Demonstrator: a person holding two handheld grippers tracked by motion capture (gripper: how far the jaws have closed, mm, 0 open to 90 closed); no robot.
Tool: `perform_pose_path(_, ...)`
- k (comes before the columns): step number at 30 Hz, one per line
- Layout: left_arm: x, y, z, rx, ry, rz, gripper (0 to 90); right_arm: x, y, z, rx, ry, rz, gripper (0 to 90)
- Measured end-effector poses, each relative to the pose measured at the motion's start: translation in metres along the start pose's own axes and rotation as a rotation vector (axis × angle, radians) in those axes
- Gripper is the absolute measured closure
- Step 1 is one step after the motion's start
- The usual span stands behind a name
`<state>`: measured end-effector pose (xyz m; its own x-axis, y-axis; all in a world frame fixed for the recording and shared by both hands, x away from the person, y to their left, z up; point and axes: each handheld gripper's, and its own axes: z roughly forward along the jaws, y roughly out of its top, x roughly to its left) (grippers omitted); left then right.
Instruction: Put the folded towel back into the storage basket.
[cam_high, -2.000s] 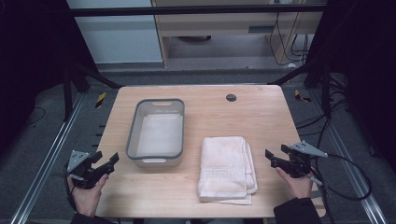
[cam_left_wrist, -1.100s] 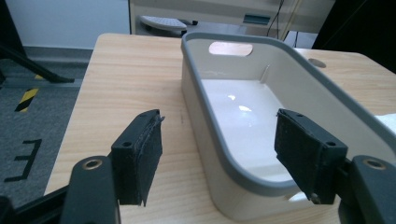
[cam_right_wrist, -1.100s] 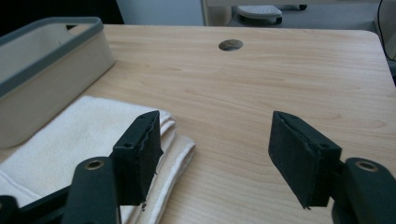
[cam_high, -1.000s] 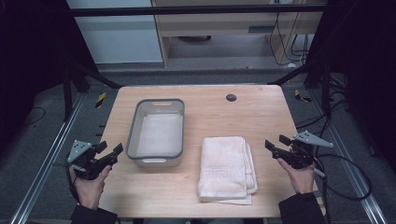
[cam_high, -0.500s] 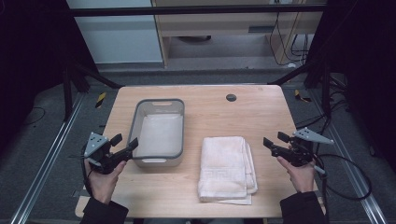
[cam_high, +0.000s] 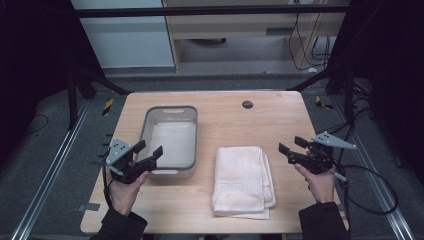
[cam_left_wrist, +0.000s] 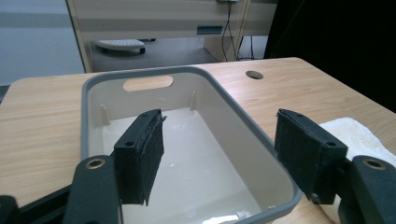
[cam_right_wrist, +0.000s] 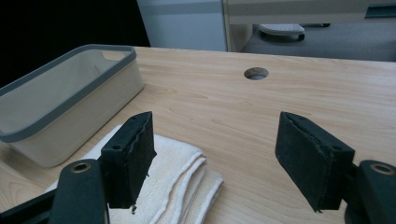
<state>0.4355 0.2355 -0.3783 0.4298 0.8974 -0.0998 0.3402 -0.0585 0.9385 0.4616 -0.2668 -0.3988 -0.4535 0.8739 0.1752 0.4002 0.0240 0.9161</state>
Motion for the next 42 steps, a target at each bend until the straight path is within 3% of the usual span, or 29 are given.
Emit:
perform_pose_path(21, -0.043, -0.003, 0.023, 0.027, -0.084, 0.029, 31.8, 0.017, 0.015, 0.013, -0.006, 0.045, -0.042, 27.7)
perform_pose_path(34, -0.069, -0.013, 0.034, 0.062, -0.135, 0.065, 30.9, 0.016, 0.013, 0.019, 0.020, 0.066, -0.042, 27.4)
perform_pose_path(42, -0.079, -0.018, 0.036, 0.076, -0.151, 0.068, 30.4, 0.020, 0.010, 0.019, 0.036, 0.076, -0.093, 26.7)
